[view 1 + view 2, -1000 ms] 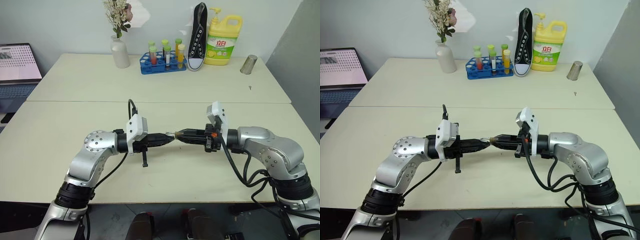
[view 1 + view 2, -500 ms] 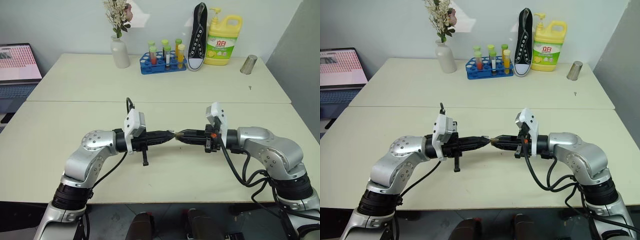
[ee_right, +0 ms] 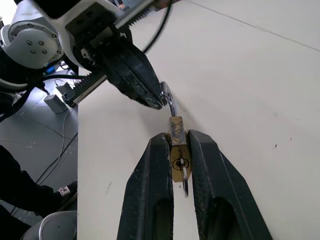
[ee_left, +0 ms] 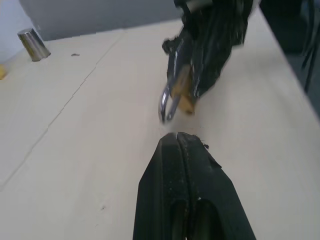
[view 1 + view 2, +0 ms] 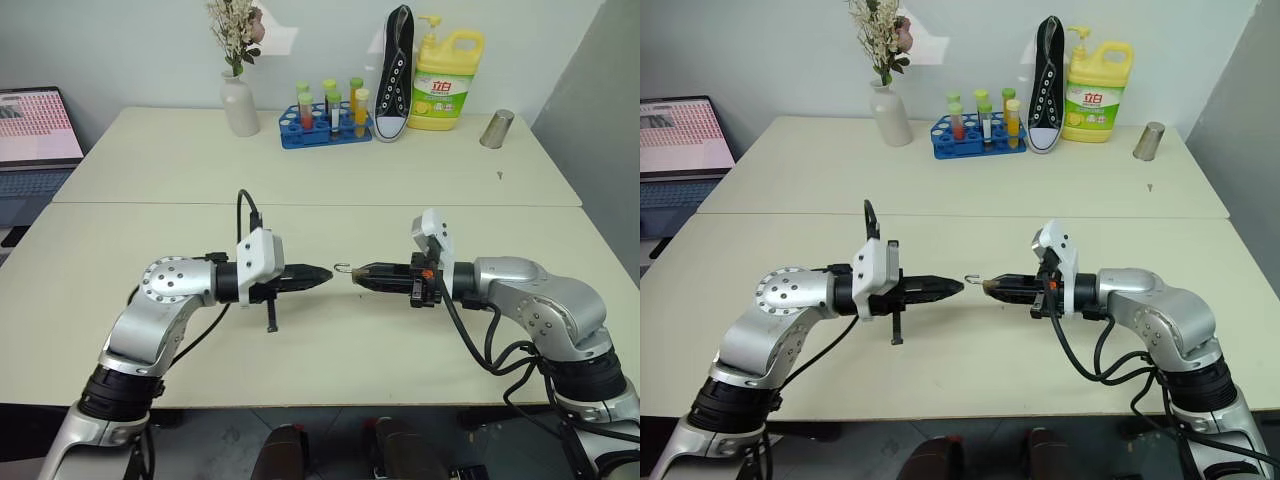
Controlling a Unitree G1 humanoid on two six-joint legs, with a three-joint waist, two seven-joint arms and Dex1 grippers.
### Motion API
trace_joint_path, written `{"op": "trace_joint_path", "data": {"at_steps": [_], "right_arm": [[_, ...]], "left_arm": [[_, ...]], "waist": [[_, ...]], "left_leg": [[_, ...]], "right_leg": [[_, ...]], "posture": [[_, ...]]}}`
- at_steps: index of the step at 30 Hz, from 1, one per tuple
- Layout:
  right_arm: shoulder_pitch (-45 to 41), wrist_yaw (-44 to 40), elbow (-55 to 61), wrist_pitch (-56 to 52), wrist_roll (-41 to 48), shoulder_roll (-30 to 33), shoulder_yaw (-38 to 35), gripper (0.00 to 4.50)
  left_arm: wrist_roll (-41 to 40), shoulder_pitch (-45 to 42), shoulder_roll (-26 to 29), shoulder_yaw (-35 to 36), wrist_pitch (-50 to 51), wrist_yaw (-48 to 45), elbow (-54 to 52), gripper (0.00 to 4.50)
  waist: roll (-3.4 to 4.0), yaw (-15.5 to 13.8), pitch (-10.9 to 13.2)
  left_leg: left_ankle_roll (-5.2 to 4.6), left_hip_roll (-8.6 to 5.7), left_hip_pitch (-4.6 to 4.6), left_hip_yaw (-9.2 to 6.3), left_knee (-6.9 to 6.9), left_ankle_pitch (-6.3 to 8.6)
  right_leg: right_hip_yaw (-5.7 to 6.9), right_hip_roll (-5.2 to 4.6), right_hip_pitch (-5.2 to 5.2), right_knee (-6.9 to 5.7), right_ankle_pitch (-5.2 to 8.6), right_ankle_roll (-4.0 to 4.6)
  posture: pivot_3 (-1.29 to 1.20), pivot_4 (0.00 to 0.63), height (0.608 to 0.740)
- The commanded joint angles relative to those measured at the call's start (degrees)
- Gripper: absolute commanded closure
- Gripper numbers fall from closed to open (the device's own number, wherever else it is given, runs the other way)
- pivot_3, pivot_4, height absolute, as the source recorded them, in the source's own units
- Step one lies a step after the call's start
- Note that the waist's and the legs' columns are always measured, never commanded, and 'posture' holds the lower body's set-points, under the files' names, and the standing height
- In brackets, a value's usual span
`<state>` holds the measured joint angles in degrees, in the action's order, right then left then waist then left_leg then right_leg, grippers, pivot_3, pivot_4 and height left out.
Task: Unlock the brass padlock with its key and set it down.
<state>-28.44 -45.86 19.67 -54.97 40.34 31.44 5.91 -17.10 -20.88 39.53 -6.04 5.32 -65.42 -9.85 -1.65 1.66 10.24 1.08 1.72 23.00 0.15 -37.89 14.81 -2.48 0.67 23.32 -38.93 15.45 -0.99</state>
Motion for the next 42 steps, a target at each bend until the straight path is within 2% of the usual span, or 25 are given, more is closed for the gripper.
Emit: {"op": "trace_joint_path", "data": {"at_steps": [1,5,7,12,18,23,24,26,31,33,35,38,42], "right_arm": [[0.3,1.5,0.6,-3.5,2.8,0.1,-2.6,4.36],[1.8,5.5,0.3,-9.6,5.7,-1.8,-4.2,4.36],[2.7,8.9,-0.6,-13.4,7.2,-4.1,-5.5,4.36],[2.1,16.4,-6.4,-21.2,8.3,-10.4,-8.8,4.36],[-0.1,20.3,-12.3,-22.1,5.2,-13.1,-8.5,4.36],[-1.1,20.3,-14.6,-20.9,2.7,-12.7,-6.8,4.36],[-1.2,20.1,-14.7,-20.6,2.2,-12.3,-6.4,3.80],[-1.3,19.2,-14.6,-20.0,1.2,-10.9,-5.6,3.38],[0.9,14.0,-10.7,-13.8,-3.8,-1.9,-0.1,1.59],[2.2,11.8,-8.7,-10.6,-5.2,1.2,1.6,0.84],[4.5,6.5,-2.8,-5.5,-6.0,6.5,2.2,0.16],[8.1,0.8,4.7,2.5,-7.6,12.5,1.8,0.08],[11.3,-1.4,8.5,6.0,-7.6,15.9,-1.6,0.08]], "left_arm": [[3.9,0.2,0.5,0.1,-10.7,-0.9,3.2,3.62],[7.1,0.5,0.4,0.1,-21.1,-0.6,7.6,2.19],[8.7,1.1,0.9,-0.3,-26.2,-0.8,9.3,1.61],[9.8,2.8,2.1,-0.3,-32.7,-1.1,11.3,0.00],[10.4,3.8,2.3,0.1,-34.5,0.7,11.8,0.00],[10.0,5.0,2.2,-0.1,-33.4,1.7,10.5,0.00],[9.8,5.1,2.2,-0.1,-32.8,1.8,10.3,0.00],[9.5,5.3,2.3,-0.2,-31.8,1.9,10.0,0.00],[6.3,5.3,1.8,0.5,-24.0,2.4,7.6,0.00],[4.5,5.3,2.0,0.8,-19.3,2.6,6.3,0.00],[1.7,5.1,2.8,1.2,-10.3,2.7,5.4,0.00],[-0.2,4.8,4.7,1.1,-2.2,1.1,3.9,0.00],[3.5,3.1,4.5,0.8,-1.2,4.7,3.2,0.00]], "waist": [[0.00,0.0,0.0],[0.00,0.0,0.0],[0.00,0.0,0.0],[0.01,0.2,0.0],[0.04,0.1,0.0],[0.05,0.2,0.0],[0.05,0.2,0.0],[0.05,0.2,0.0],[0.04,0.0,0.0],[0.03,0.0,0.0],[0.04,0.0,0.0],[0.06,0.1,0.1],[0.03,0.4,0.1]], "left_leg": [[0.00,-0.01,0.01,0.00,-0.01,0.00],[0.00,0.00,0.01,0.00,-0.01,0.00],[0.00,0.02,0.02,0.00,0.00,0.00],[0.00,0.05,0.00,0.03,0.02,0.00],[0.00,0.01,0.02,0.03,0.02,0.00],[0.00,0.03,0.02,0.00,0.04,0.00],[-0.01,0.03,0.02,0.00,0.04,0.00],[-0.01,0.03,0.02,0.01,0.04,0.00],[-0.01,-0.01,0.02,-0.01,0.02,0.00],[-0.01,-0.04,0.02,-0.01,0.01,0.00],[-0.01,-0.03,0.03,-0.01,0.01,0.00],[-0.01,-0.03,0.05,-0.03,0.03,0.00],[0.00,0.09,0.00,-0.01,0.03,0.01]], "right_leg": [[0.00,-0.01,0.00,0.00,0.00,0.00],[0.00,-0.13,0.00,0.01,0.00,0.00],[0.01,-0.22,0.00,0.01,-0.01,0.01],[0.00,-0.22,0.02,-0.01,-0.02,0.04],[0.01,-0.22,0.02,-0.01,0.00,0.00],[0.04,-0.22,0.02,0.00,0.00,-0.01],[0.05,-0.22,0.02,0.00,0.00,-0.01],[0.03,-0.22,0.02,-0.01,0.00,-0.01],[0.06,-0.22,0.00,0.00,0.01,-0.02],[0.08,-0.22,-0.02,0.02,0.01,-0.03],[0.07,-0.22,-0.02,0.05,0.01,-0.03],[0.09,-0.16,0.02,0.04,0.04,-0.07],[0.06,0.03,0.02,0.04,0.04,-0.08]], "posture": [[0.00,0.150,0.740],[0.00,0.150,0.740],[0.00,0.150,0.740],[0.00,0.150,0.740],[0.00,0.150,0.740],[0.00,0.150,0.740],[0.00,0.150,0.740],[0.00,0.150,0.740],[0.00,0.150,0.740],[0.00,0.150,0.740],[0.00,0.150,0.740],[0.00,0.150,0.740],[0.00,0.150,0.740]]}}
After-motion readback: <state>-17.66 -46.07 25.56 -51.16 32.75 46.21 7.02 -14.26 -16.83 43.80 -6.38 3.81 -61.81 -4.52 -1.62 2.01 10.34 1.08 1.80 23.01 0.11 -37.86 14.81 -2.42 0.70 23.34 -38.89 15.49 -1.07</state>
